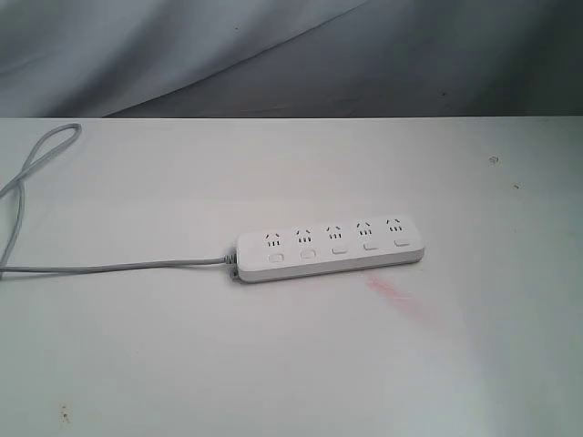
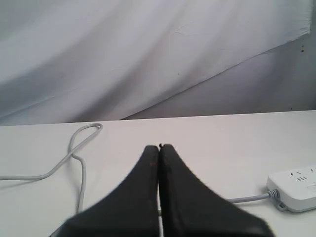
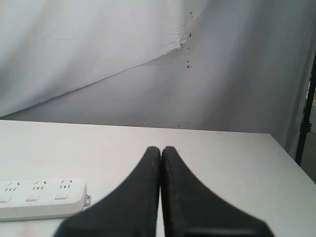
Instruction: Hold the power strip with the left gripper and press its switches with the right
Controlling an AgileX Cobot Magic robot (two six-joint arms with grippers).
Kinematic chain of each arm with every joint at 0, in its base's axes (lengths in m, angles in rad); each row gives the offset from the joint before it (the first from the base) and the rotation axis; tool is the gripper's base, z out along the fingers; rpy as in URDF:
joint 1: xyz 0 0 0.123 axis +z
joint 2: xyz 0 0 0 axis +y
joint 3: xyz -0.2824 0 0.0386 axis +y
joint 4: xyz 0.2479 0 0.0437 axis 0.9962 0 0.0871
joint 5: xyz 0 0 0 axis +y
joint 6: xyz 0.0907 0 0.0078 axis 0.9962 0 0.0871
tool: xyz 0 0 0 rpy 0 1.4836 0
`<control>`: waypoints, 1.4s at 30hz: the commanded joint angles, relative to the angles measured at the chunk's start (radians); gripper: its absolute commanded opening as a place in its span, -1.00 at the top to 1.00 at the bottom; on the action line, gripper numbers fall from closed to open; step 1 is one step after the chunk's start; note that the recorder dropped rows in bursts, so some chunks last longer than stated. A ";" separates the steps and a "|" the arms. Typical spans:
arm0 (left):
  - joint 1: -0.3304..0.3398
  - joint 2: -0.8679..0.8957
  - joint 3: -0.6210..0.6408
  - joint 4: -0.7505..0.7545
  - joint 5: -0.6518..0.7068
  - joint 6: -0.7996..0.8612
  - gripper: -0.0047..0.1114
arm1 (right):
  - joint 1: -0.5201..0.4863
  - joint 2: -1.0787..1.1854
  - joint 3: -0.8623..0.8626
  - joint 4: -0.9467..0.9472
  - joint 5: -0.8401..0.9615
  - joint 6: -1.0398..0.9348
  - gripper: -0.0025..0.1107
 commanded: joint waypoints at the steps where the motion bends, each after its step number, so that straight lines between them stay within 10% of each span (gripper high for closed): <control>1: -0.004 -0.005 0.005 0.003 -0.011 -0.004 0.92 | 0.002 -0.004 0.004 0.003 -0.005 -0.002 0.96; 6: -0.004 -0.005 0.005 -0.009 -0.014 -0.011 0.92 | 0.002 -0.004 0.004 0.003 -0.013 -0.002 0.96; 15: -0.004 0.021 -0.047 -0.470 -0.014 -0.035 0.92 | 0.002 -0.004 -0.012 0.239 -0.165 0.126 0.96; 28: -0.004 0.612 -0.524 -0.505 0.246 0.063 0.92 | 0.008 0.163 -0.344 0.317 0.170 0.114 0.96; 42: -0.004 1.047 -0.849 -0.746 0.472 0.433 0.92 | 0.257 0.725 -0.756 0.307 0.427 -0.124 0.96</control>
